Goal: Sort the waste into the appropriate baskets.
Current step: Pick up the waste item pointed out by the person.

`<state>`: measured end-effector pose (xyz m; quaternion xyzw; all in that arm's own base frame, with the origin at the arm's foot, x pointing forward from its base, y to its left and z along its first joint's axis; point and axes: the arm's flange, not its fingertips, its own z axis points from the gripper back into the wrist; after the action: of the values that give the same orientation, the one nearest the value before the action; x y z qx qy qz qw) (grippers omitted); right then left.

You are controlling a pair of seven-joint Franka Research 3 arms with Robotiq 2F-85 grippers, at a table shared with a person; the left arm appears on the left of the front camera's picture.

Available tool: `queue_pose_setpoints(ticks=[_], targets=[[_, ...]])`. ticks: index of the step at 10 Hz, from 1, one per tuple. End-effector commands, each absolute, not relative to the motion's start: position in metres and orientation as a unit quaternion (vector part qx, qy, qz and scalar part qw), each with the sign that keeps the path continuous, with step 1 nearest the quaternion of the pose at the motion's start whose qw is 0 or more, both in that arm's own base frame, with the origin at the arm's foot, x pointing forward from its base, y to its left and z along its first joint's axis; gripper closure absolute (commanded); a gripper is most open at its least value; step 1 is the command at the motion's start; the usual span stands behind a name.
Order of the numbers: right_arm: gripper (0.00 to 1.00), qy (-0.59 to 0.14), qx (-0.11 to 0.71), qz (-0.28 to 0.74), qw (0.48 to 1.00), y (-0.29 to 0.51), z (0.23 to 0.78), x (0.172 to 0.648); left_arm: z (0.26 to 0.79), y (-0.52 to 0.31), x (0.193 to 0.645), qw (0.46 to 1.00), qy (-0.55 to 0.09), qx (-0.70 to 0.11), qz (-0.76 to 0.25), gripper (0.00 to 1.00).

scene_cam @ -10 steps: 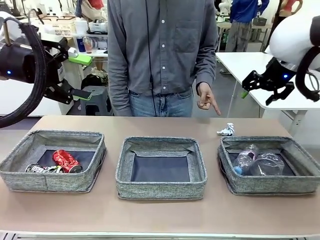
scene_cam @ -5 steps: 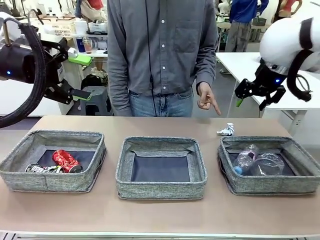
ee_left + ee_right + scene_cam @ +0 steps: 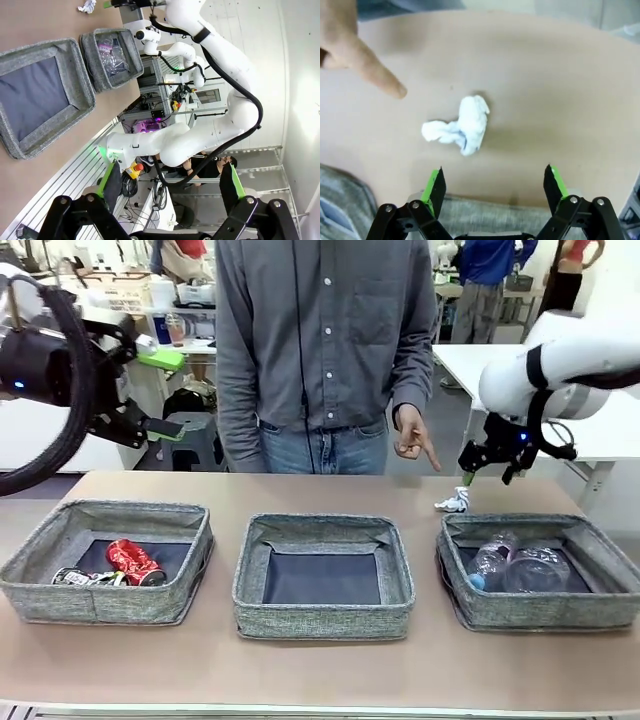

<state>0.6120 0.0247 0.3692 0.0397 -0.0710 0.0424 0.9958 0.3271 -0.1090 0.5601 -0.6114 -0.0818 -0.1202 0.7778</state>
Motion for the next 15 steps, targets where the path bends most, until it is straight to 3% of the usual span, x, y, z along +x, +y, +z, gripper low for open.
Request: queue_pose_setpoints(ticks=[1, 5, 14, 15], targets=[[0.0, -0.082, 0.047, 0.067, 0.993, 0.023, 0.351, 0.628, 0.561, -0.11, 0.327, 0.773, -0.088, -0.615, -0.131, 0.0], [0.0, -0.125, 0.081, 0.054, 0.987, 0.034, 0.308, 0.644, 0.561, -0.11, 0.327, 0.773, -0.088, -0.615, -0.131, 0.0], [0.0, -0.112, 0.076, 0.063, 0.989, 0.041, 0.307, 0.643, 0.561, -0.11, 0.327, 0.773, -0.088, -0.615, -0.131, 0.0], [0.58, -0.104, 0.072, 0.059, 0.99, 0.04, 0.306, 0.643, 0.561, -0.11, 0.327, 0.773, -0.088, -0.615, -0.131, 0.0]])
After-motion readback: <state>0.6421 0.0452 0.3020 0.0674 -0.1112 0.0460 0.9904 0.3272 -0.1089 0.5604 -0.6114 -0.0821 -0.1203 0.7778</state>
